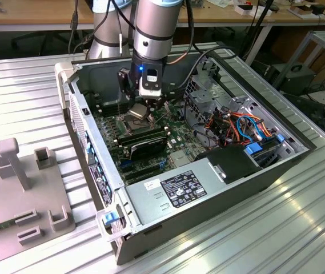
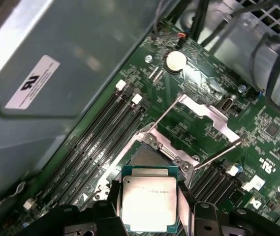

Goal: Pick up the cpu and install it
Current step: 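Place the cpu into insertion slot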

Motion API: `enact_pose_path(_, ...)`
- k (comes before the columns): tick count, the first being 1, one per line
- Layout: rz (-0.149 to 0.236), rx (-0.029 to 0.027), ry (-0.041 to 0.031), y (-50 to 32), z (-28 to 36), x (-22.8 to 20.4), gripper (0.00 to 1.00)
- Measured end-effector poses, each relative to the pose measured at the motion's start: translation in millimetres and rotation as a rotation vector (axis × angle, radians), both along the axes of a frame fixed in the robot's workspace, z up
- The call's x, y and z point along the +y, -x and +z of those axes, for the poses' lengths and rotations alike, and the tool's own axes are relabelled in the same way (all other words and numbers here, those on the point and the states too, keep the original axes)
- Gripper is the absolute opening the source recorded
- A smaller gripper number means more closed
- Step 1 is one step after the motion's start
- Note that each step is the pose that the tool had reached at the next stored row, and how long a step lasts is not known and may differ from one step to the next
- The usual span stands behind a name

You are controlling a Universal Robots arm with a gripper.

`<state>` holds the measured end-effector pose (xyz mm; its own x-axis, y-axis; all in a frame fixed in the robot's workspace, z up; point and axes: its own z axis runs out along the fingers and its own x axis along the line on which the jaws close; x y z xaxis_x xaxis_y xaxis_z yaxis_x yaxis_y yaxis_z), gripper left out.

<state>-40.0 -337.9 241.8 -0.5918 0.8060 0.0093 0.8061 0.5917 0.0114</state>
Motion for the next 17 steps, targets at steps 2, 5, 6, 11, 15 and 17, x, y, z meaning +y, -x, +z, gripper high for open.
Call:
enact_pose_path(2,-0.032,0.0,0.0,0.0,0.0,0.0,0.55)
enact_pose_path(5,-0.072,0.0,0.0,0.0,0.0,0.0,0.55)
enact_pose_path(6,-0.085,0.0,-0.0001,0.0,-0.1,0.0,0.55)
enact_pose_path(11,-0.14,0.0,-0.0001,0.0,-0.1,0.0,0.55)
enact_pose_path(15,-0.14,0.0,0.0,0.0,-0.1,0.0,0.55)
enact_pose_path(17,-0.157,-0.0001,-0.0001,0.0,-0.1,0.0,0.55)
